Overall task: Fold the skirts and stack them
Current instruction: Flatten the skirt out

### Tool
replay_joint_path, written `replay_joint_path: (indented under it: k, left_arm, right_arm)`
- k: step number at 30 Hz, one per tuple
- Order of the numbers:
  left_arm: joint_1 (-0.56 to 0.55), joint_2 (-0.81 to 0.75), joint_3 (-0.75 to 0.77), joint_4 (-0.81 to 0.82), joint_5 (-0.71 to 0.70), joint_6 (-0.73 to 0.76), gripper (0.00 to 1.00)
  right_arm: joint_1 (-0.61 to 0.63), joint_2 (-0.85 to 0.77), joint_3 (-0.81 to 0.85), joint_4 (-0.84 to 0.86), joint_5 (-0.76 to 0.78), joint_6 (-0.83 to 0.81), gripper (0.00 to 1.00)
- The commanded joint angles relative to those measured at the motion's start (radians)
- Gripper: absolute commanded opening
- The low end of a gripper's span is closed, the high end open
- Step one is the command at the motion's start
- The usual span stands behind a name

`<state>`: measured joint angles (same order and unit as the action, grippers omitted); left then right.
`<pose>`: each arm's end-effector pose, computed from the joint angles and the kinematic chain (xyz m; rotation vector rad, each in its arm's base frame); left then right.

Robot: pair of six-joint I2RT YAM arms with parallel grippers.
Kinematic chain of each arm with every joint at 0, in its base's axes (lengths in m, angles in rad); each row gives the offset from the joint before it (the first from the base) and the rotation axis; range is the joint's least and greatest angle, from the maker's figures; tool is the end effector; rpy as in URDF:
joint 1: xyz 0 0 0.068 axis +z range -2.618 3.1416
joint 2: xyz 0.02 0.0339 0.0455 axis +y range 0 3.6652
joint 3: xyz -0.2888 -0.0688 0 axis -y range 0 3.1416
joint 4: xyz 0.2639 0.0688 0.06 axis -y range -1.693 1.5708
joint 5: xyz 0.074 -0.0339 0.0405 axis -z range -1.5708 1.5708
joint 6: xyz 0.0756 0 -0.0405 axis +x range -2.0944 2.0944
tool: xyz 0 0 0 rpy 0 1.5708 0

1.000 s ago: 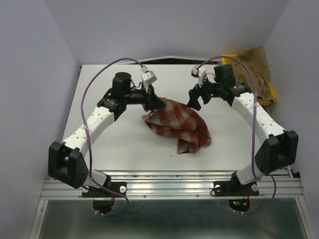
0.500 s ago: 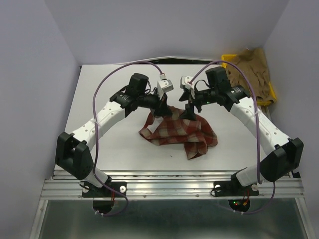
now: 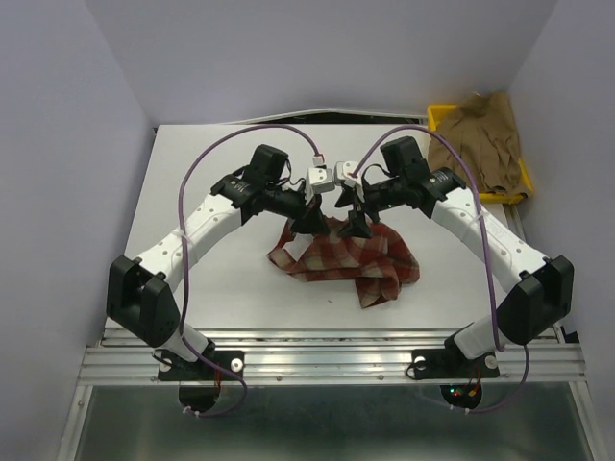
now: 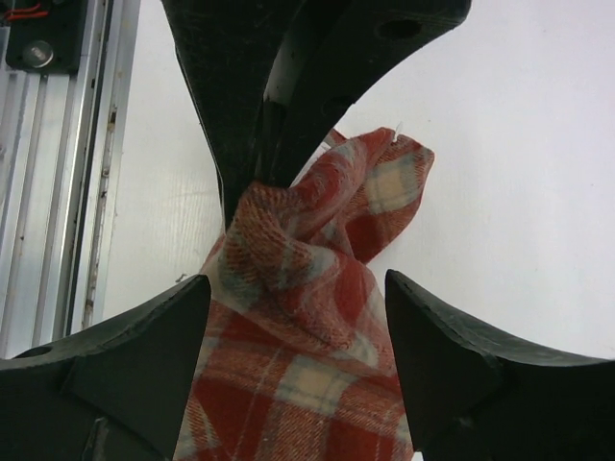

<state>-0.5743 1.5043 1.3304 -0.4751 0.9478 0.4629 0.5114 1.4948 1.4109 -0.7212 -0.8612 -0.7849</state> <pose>0.2733 -0.2499 0.3437 1.4641 1.5160 -1.1023 0.2785 0.2220 0.3503 -1.6100 1.4693 0.8577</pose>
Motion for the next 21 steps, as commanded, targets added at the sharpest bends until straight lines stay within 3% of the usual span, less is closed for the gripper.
replay_joint_path:
  k: [1,5,7,8,16,20,21]
  left_arm:
    - [-0.024,-0.036,0.012,-0.010,0.037,0.062,0.03]
    - [-0.022,-0.053,-0.003,0.058,0.031,0.002,0.05]
    - [-0.022,-0.070,-0.013,0.097,0.026,-0.024,0.07]
    - [-0.022,-0.084,-0.023,0.110,0.020,-0.053,0.08]
    - [0.011,-0.206,-0.092,0.164,-0.076,-0.142,0.25]
    - [0.190,-0.312,-0.202,0.184,-0.044,-0.220,0.55]
    - [0.274,-0.352,-0.227,0.206,-0.035,-0.254,0.56]
  right_arm:
    - [0.055,0.013,0.016,0.057,-0.007,0.015,0.76]
    - [0.095,0.015,-0.013,0.068,0.007,0.026,0.55]
    - [0.107,0.015,-0.020,0.062,0.013,0.026,0.31]
    - [0.107,0.009,-0.026,0.062,0.017,0.032,0.03]
    - [0.107,-0.040,-0.012,0.092,0.123,0.078,0.01]
    - [0.107,-0.082,0.013,0.100,0.214,0.094,0.01]
    - [0.107,-0.091,0.025,0.104,0.221,0.104,0.01]
